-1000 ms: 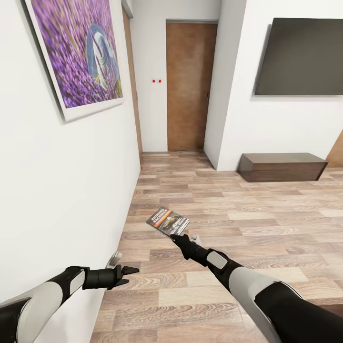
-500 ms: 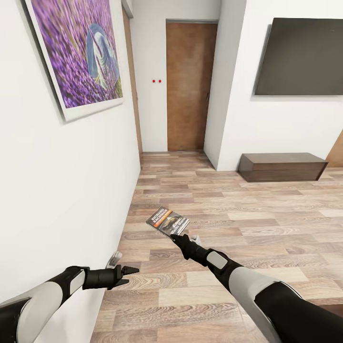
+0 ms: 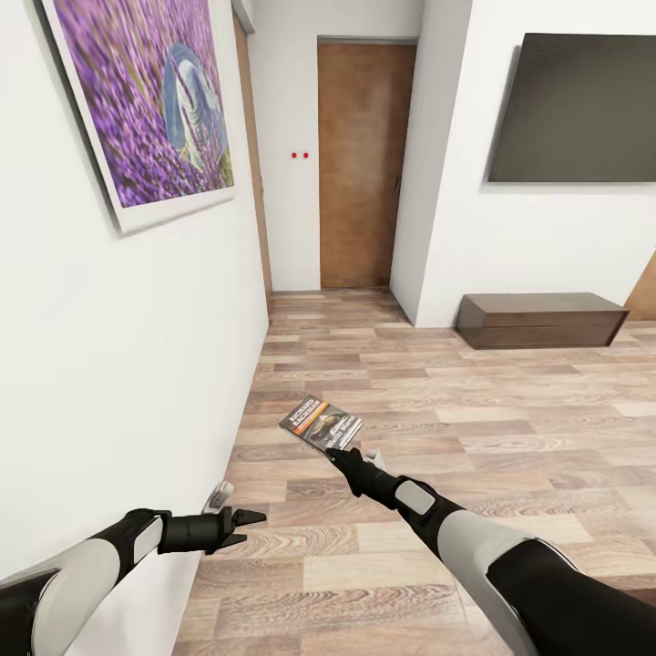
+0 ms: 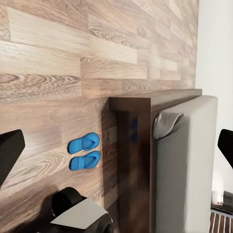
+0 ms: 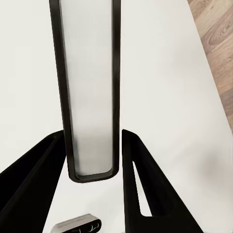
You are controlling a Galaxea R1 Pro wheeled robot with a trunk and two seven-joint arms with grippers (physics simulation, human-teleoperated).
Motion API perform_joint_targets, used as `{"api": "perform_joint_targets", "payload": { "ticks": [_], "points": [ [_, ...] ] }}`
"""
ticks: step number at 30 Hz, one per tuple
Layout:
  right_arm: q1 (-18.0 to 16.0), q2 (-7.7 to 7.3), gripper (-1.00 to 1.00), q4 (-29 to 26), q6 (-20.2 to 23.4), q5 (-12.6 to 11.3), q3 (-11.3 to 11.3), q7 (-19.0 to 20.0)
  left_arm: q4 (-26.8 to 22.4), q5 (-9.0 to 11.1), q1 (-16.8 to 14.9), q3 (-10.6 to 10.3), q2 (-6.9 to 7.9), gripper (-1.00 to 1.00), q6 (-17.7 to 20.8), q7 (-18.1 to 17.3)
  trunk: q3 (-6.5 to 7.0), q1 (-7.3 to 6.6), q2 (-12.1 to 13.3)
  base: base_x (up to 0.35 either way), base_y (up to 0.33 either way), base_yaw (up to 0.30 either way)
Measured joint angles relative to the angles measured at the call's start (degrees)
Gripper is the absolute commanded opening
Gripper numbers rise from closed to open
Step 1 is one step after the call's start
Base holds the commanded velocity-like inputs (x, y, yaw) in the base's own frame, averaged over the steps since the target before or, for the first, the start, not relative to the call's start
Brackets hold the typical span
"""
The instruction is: In the bedroom, move the book from the bed onto either nightstand, and place the two sandals side by side next to the bed.
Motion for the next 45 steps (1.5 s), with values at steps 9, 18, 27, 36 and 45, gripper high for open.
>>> {"api": "perform_joint_targets", "payload": {
  "ticks": [9,18,27,36,45],
  "points": [
    [0.0,0.0,-1.0,0.0,0.0,0.03,0.0,0.0,0.0,-0.01,0.0,0.0,0.0,1.0,0.0,0.01,0.0,0.0,0.0,0.147,0.0,0.0],
    [0.0,0.0,-1.0,0.0,0.0,0.03,0.0,0.0,0.0,-0.02,0.0,0.0,0.02,1.0,0.0,0.01,0.0,0.0,0.0,0.152,0.0,0.0],
    [0.0,0.0,-1.0,0.0,0.02,0.06,0.0,0.0,0.0,0.0,0.0,0.0,0.01,1.0,0.0,0.02,0.0,0.0,0.0,0.153,0.0,0.0],
    [0.0,0.0,-1.0,0.02,0.07,0.06,0.0,0.0,0.0,-0.04,0.0,0.0,0.02,1.0,0.0,0.02,0.0,0.0,0.0,0.153,0.0,0.0],
    [0.0,0.0,-1.0,0.0,0.09,0.06,0.0,0.0,0.0,-0.06,0.0,0.0,0.0,1.0,0.0,0.07,0.0,0.0,0.0,0.153,0.0,0.0]
  ]
}}
